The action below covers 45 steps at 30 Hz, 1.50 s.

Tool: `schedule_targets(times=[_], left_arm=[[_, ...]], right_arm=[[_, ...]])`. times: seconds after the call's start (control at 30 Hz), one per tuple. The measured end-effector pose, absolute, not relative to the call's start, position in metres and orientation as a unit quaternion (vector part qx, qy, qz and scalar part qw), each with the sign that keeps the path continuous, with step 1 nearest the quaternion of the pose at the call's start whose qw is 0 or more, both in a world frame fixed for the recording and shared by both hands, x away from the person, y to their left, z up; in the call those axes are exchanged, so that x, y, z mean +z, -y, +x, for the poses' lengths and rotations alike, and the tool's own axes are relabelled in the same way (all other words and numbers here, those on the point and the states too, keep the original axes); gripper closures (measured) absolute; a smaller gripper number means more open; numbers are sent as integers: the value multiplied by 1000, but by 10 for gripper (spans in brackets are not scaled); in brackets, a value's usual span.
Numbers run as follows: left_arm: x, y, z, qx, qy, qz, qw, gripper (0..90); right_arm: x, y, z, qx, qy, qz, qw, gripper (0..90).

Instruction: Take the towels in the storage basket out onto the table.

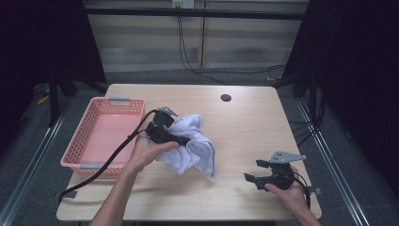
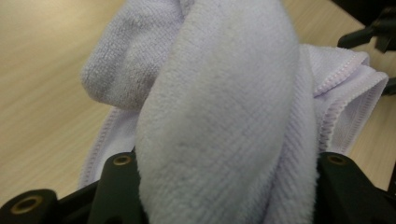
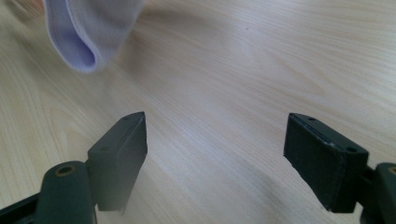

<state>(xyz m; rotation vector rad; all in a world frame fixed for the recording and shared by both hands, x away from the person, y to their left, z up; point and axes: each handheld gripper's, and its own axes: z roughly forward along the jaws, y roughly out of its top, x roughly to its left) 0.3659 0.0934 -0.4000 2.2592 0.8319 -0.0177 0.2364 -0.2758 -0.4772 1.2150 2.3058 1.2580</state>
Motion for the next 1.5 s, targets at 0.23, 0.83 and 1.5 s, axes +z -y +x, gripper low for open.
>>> schedule_targets(times=[0.23, 0.83, 1.5], left_arm=[[-450, -66, 353, -33, -296, 893, 336, 467], [-457, -64, 340, -11, -276, 894, 353, 157], [-440, -147, 281, 17, -299, 854, 426, 422]], right_arm=[[-477, 277, 236, 431, -791, 416, 124, 216], [-477, 273, 237, 432, -795, 408, 121, 213], [-437, 216, 251, 469, -812, 330, 111, 276]])
